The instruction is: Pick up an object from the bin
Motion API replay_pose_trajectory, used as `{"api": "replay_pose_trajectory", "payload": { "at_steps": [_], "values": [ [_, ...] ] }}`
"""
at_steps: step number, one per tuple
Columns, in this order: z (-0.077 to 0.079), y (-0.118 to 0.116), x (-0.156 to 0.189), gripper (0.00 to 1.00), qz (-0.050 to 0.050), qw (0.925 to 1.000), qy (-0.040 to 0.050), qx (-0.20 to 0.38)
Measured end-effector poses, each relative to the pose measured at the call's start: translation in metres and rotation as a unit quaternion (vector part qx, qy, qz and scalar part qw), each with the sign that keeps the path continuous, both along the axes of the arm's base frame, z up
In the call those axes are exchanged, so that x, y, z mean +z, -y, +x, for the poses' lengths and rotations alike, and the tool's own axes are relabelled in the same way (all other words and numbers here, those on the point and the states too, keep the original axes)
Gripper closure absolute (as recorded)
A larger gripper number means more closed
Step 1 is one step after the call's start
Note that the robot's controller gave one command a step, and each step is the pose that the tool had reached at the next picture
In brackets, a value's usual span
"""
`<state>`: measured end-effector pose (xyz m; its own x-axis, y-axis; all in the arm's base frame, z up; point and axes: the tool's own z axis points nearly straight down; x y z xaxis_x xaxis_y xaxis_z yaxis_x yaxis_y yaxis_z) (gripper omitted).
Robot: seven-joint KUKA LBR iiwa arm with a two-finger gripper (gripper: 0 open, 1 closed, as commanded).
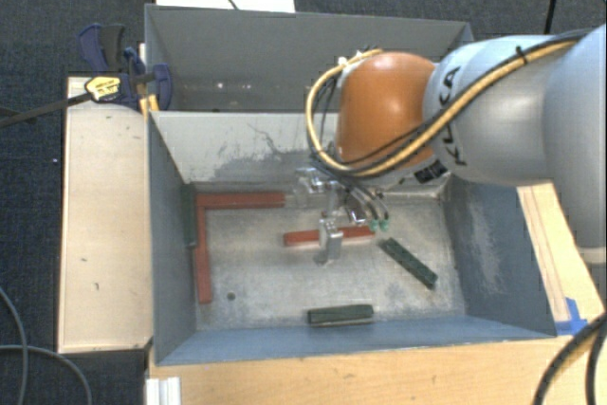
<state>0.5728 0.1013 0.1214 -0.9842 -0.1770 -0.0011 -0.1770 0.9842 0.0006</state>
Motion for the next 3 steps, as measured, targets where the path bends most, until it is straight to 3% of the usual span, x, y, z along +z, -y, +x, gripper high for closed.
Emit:
{"api": "replay_pose_trajectory", "payload": {
  "at_steps": [1, 2, 3],
  "values": [
    [-0.003, 0.007, -0.051, 1.0, 0.0, 0.9996, 0.0003, -0.029],
    [-0.003, 0.007, -0.051, 1.0, 0.0, 0.9996, 0.0002, -0.03],
    [-0.003, 0.016, 0.13, 1.0, 0.001, 0.9999, 0.004, -0.012]
  ]
}}
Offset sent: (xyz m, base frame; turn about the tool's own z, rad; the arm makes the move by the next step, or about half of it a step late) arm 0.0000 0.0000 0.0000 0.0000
